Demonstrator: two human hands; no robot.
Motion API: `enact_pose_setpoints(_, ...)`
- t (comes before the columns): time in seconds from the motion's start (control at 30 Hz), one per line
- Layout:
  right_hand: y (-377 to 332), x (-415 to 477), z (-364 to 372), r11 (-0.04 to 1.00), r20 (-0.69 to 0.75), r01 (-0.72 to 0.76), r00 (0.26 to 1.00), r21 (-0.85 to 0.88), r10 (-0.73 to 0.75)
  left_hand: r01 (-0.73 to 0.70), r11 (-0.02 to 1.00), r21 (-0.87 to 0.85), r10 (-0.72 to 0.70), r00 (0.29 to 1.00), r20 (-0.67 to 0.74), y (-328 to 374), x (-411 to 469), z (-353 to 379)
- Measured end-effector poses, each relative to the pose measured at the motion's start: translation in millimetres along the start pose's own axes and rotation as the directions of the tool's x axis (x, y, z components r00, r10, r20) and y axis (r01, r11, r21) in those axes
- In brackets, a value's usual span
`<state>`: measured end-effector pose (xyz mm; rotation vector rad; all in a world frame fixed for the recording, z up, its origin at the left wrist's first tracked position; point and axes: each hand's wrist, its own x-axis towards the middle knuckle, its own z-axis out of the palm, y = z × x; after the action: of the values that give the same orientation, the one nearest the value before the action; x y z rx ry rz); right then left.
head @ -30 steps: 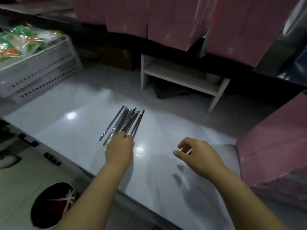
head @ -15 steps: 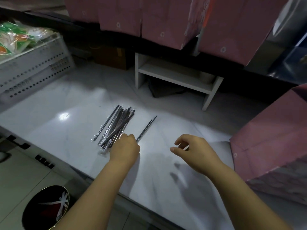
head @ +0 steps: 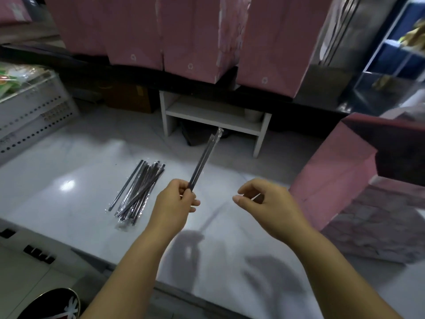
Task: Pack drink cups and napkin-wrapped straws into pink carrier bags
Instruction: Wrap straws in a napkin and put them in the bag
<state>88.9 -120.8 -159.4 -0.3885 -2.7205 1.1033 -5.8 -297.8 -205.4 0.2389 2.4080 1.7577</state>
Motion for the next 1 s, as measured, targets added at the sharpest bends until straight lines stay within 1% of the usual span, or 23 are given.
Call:
enact_pose_setpoints(0.07, -3.9, -11.1, -14.8, 0.996, -0.063, 0.074, 0.996, 0.059, -0.070, -0.049, 0.997, -0.058, 0.049, 0.999, -0.006, 20.5, -12.0, 5.5)
enact_pose_setpoints(0.13, -6.6, -24.3, -32.1, 0.983, -0.120, 0.147, 0.984, 0.111, -0.134, -0.102, 0.992, -0.069, 0.102, 0.995, 0.003, 39.8, -26.1, 12.0)
enact_pose_setpoints(0.23, -7.5, -50.6, -61.7, 0.962, -0.165, 0.226, 0.966, 0.156, -0.200, -0.152, 0.983, -0.101, 0.154, 0.988, 0.015, 68.3, -53.0, 25.3)
enact_pose_setpoints(0.43, 10.7, -122.2, -124.1, 0.935, -0.230, 0.294, 0.941, 0.197, -0.248, -0.237, 0.957, -0.167, 0.250, 0.966, 0.063, 123.4, -128.3, 68.8)
enact_pose_setpoints(0.57, 37.5, -172.6, -162.0, 0.925, -0.268, 0.307, 0.932, 0.223, -0.245, -0.295, 0.935, -0.196, 0.324, 0.936, 0.139, 150.0, -175.5, 107.8)
enact_pose_setpoints(0.63, 54.2, -194.6, -178.7, 0.929, -0.303, 0.295, 0.927, 0.222, -0.222, -0.329, 0.923, -0.197, 0.364, 0.914, 0.178, 159.3, -194.9, 130.5)
enact_pose_setpoints(0.77, 90.4, -233.5, -207.6, 0.948, -0.353, 0.217, 0.927, 0.232, -0.126, -0.380, 0.907, -0.180, 0.415, 0.876, 0.245, 168.8, -225.2, 179.2)
enact_pose_setpoints(0.87, 117.9, -255.3, -224.7, 0.967, -0.391, 0.137, 0.919, 0.216, -0.043, -0.378, 0.903, -0.206, 0.426, 0.849, 0.312, 171.4, -241.4, 215.5)
enact_pose_setpoints(1.0, 156.3, -273.8, -245.6, 0.974, -0.435, 0.026, 0.897, 0.223, 0.075, -0.346, 0.914, -0.212, 0.405, 0.806, 0.431, 175.4, -256.1, 264.6)
